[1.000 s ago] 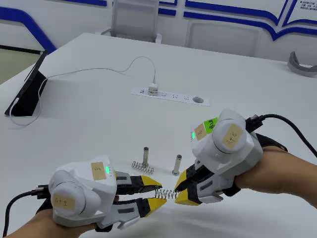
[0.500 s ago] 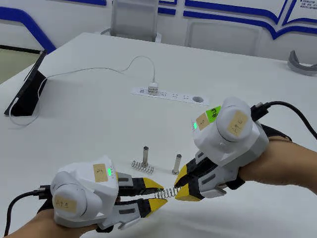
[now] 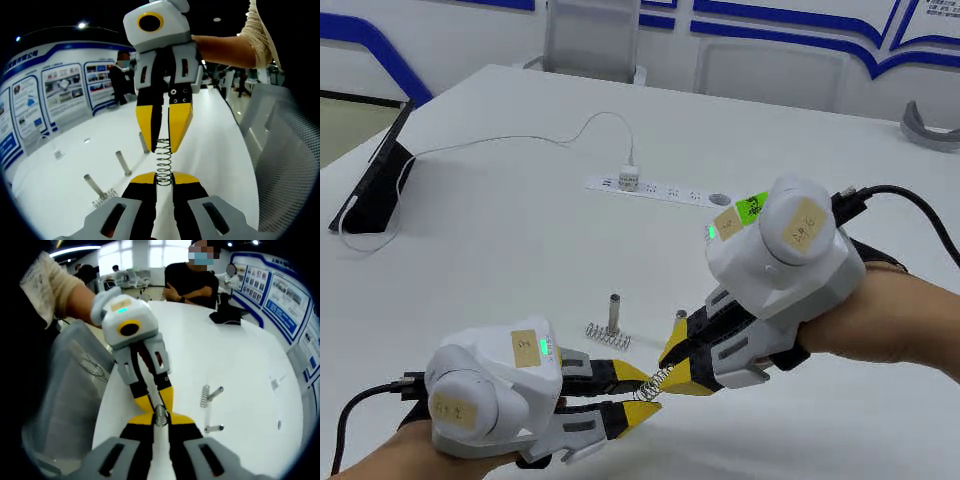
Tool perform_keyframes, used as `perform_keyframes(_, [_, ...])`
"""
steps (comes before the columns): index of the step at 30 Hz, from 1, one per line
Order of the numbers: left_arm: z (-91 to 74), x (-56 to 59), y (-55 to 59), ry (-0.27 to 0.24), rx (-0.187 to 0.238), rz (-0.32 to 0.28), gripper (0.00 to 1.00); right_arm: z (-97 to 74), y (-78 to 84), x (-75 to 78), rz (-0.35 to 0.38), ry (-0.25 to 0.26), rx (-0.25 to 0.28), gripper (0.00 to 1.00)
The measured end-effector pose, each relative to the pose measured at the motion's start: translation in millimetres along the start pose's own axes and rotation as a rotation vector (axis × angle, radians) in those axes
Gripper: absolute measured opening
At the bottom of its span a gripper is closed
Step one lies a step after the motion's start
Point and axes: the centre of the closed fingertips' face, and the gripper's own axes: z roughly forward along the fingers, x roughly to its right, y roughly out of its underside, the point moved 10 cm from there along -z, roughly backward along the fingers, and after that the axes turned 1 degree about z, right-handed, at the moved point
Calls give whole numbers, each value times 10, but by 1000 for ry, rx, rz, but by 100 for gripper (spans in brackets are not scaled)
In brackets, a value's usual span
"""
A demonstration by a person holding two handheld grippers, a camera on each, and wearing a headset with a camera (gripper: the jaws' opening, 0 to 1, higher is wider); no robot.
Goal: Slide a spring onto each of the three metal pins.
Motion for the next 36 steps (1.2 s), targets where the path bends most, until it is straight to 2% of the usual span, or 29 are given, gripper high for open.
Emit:
perform_keyframes(11, [18, 0, -27, -6, 11, -13, 11, 15, -102, -17, -7, 11, 37, 12])
perform_keyframes(16, [16, -10, -19, -15, 21, -39, 11, 24, -112, -13, -7, 19, 47, 12])
perform_keyframes(36, [20, -44, 0, -31, 40, -81, 11, 63, -49, 7, 24, 46, 68, 12])
